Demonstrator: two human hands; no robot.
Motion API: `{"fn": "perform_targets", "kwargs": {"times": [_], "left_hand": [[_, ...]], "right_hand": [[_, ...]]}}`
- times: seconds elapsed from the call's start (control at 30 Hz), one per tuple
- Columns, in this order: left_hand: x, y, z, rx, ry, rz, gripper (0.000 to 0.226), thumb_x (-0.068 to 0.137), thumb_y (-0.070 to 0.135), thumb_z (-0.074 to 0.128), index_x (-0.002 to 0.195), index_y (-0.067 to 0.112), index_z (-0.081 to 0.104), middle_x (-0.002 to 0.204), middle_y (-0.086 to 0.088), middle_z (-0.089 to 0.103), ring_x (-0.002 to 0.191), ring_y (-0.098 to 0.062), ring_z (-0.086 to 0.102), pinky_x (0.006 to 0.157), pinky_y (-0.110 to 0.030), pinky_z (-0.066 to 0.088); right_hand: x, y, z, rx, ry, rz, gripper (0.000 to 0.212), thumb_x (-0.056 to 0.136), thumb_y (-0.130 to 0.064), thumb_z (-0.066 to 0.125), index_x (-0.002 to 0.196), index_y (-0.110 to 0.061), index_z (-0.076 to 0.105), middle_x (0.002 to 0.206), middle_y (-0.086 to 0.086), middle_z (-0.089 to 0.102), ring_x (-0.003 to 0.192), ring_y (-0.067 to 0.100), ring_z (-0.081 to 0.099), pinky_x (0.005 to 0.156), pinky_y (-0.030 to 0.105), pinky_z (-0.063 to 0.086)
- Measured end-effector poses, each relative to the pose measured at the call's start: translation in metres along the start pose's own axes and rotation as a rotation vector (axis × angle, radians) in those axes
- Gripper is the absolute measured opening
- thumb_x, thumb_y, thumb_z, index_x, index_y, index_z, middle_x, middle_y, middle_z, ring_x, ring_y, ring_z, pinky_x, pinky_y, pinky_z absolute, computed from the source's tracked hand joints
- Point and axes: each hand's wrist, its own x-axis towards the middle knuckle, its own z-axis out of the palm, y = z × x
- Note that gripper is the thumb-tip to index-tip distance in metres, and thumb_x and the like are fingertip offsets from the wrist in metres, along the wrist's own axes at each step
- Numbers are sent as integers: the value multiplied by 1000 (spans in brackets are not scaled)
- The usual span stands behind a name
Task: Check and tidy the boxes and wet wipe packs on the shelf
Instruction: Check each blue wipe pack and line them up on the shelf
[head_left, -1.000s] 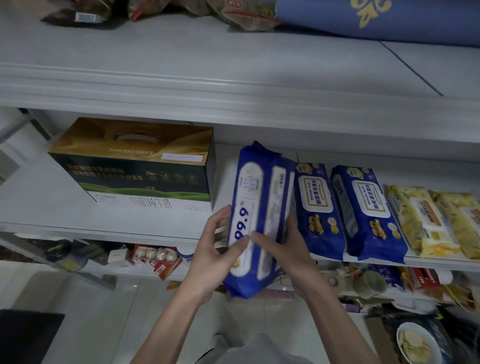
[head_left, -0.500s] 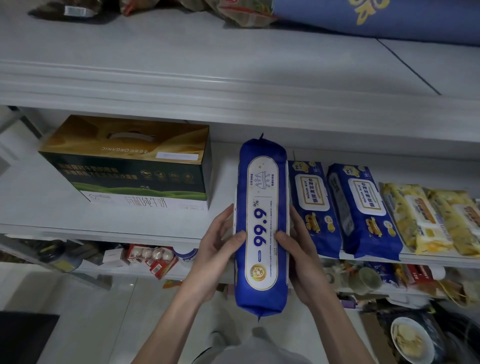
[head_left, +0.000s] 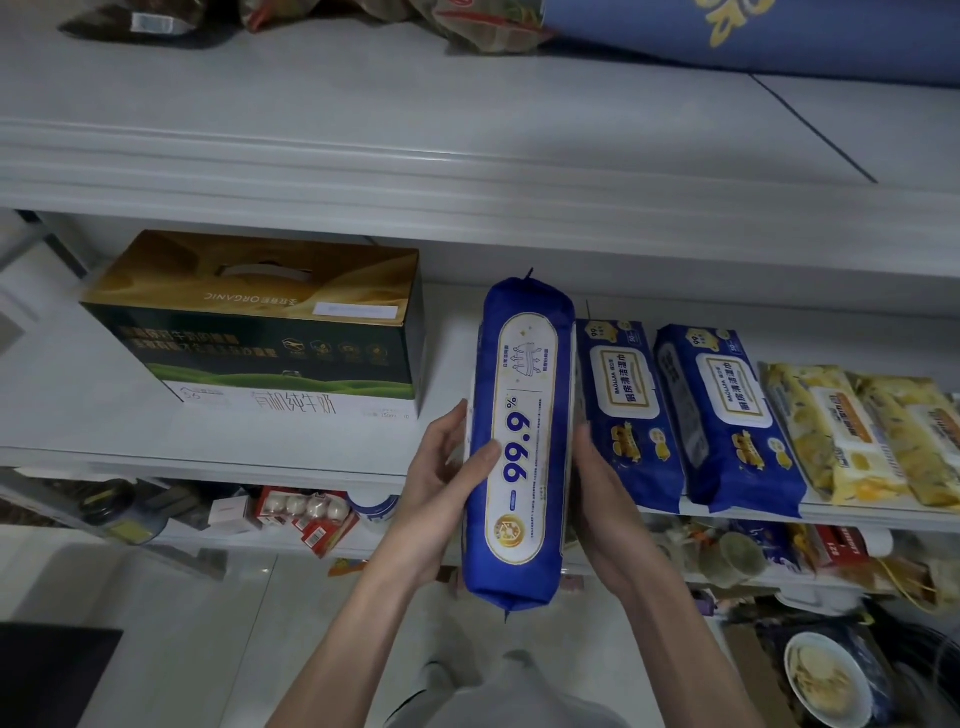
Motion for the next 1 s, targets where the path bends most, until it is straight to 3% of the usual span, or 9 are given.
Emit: {"fn": "perform_targets", "kwargs": {"times": [0.07,0.17,0.27,0.37,0.43,0.63,0.73,0.9,1.0], "left_hand": [[0,7,-2,54,-61,40,62,82,22,71,139,30,49,125,11,70,106,-13,73,73,-27,61],[0,18,-8,118,-180,73,48,95,21,62,136,44,48,122,29,67,113,0,67,75,-22,59],[2,24,-17,98,-211,116,49,93,21,61,139,32,50,142,16,58,131,-9,57,89,-29,59],[7,25,-28,26,-293,122,55,85,-2,67,134,13,48,150,-3,53,138,-26,51,105,-44,52],[11,27,-33,8,-323,102,55,79,-12,69,126,10,51,145,-8,56,131,-30,56,102,-45,54],[12,29,-32,4,-314,104,59,78,-14,71,129,7,50,151,-10,51,136,-37,51,106,-54,48],[13,29,-32,11,-312,111,58,79,-16,67,129,7,49,151,-8,51,138,-37,49,108,-54,46],[12,29,-34,13,-303,126,61,81,-17,66,134,6,47,151,-9,51,140,-36,47,108,-50,47],[10,35,-31,72,-260,140,62,85,-13,65,139,11,46,145,-6,57,132,-25,56,99,-40,56]], "right_hand": [[3,-5,-1,8,-5,25,37,85,-72,43,93,-59,77,116,-15,78,123,14,67,113,49,46],[8,-3,-11,60,-70,-33,41,102,-59,40,132,-46,66,137,-8,70,132,15,62,118,49,42],[6,-4,-23,113,-174,-160,53,106,-35,53,156,-21,43,153,4,57,142,25,53,117,47,43],[4,-13,-33,125,-272,-174,88,81,-37,86,154,-13,44,151,7,58,138,26,57,109,40,52],[4,-18,-37,138,-316,-142,94,68,-35,95,149,-17,51,141,3,67,128,22,65,95,34,58],[6,-22,-37,137,-348,-165,65,70,-26,93,131,-31,72,133,-2,72,120,16,70,89,30,59],[10,-19,-39,148,-323,-201,51,86,-10,78,131,-32,71,137,-3,70,127,16,66,94,29,57],[14,-20,-39,81,-303,-204,53,98,10,49,142,-20,54,139,-7,68,129,12,64,93,25,57],[16,-20,-38,-33,-284,-208,44,98,9,54,138,-5,44,126,-13,72,121,8,67,91,24,57]]}}
